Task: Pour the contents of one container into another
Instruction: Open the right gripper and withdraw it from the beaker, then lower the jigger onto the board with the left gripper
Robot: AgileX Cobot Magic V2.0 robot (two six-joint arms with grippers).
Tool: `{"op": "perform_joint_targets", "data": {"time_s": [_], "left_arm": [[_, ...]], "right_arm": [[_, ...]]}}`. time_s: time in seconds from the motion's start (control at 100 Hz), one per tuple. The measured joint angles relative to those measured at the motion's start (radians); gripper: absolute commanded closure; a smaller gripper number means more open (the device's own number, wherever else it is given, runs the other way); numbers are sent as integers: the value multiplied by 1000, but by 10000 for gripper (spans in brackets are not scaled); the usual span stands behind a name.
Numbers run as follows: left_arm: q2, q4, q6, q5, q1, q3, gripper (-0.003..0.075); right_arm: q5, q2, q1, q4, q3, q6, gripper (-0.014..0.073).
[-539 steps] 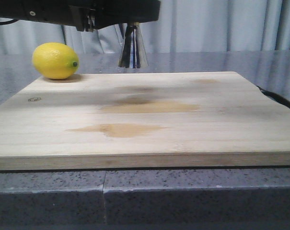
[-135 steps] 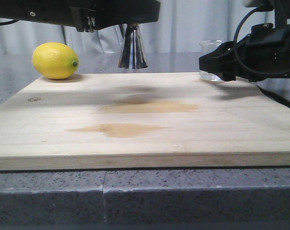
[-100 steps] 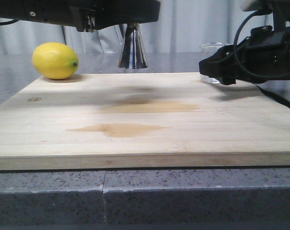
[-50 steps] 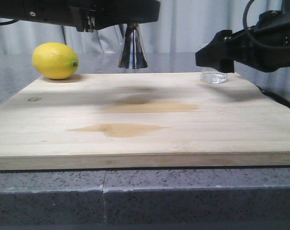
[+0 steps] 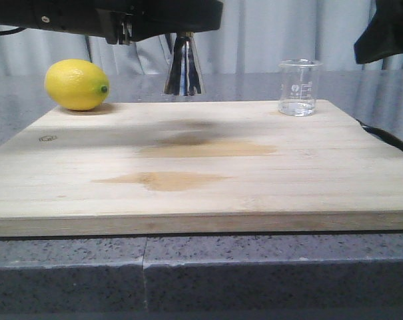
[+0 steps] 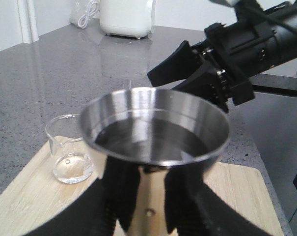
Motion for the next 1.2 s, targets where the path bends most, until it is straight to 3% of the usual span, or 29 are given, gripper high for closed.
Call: {"op": "perform_joint_targets", "data": {"time_s": [0.26, 0.48, 1.2], "left_arm": [[0, 0, 0, 0, 0, 0, 500], [0, 0, 0, 0, 0, 0, 500], [0, 0, 0, 0, 0, 0, 500]], "right_arm": [[298, -145, 100, 51, 2, 4, 19], [429, -220, 144, 101, 2, -30, 19], [452, -268, 146, 108, 2, -35, 19]]}}
